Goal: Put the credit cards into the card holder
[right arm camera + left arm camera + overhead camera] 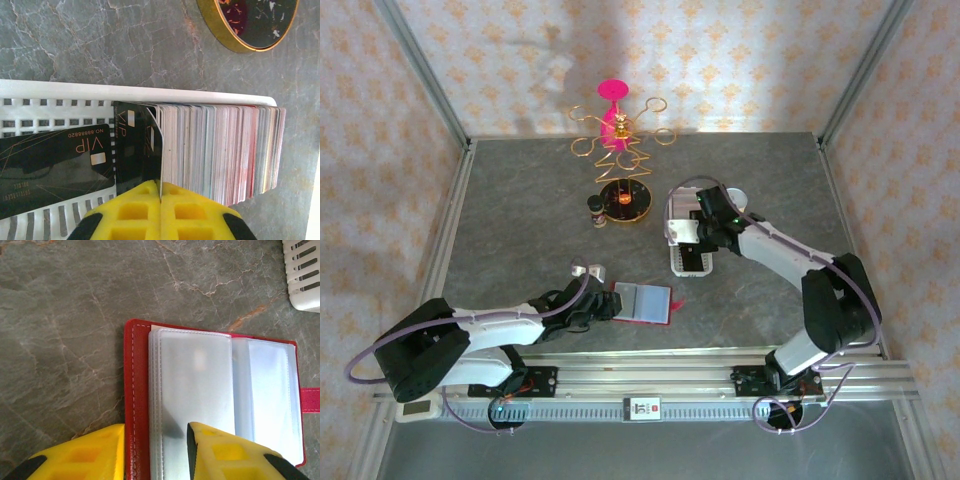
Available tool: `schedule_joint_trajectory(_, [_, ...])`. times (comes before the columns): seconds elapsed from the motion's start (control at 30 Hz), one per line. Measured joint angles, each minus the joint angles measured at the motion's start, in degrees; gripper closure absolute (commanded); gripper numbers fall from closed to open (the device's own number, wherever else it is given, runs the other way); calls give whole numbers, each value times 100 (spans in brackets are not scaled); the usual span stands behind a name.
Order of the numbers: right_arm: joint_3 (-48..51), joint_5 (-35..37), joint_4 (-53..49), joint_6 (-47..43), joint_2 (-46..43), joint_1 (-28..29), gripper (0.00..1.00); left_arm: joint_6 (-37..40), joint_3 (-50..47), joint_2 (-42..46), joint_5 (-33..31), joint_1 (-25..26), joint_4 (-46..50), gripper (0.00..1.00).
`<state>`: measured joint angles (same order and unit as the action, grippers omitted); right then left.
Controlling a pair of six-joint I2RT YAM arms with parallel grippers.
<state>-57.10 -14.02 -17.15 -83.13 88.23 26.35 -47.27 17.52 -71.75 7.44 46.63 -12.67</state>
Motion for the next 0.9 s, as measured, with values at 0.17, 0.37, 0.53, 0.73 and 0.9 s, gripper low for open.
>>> schedule_joint_trajectory(0.17, [0,-17,-118,369,-332,98,100,-48,0,15,-83,90,2,60])
schedule_joint_trajectory(0.37, [28,-339,-229,1860,-1196,380,100,-94,-15,214,-37,214,192,56])
schedule_joint_trajectory(0.53, [881,-413,726,4096,-2452,973,100,-216,-70,538,-42,295,400,51])
schedule_joint_trajectory(0.73, [2243,-555,1989,7274,-3427,1624,100,-280,-59,809,-227,328,870,40])
schedule_joint_trajectory(0.9, [3012,-527,2723,9597,-3593,1799,100,-278,122,968,-540,328,1403,35])
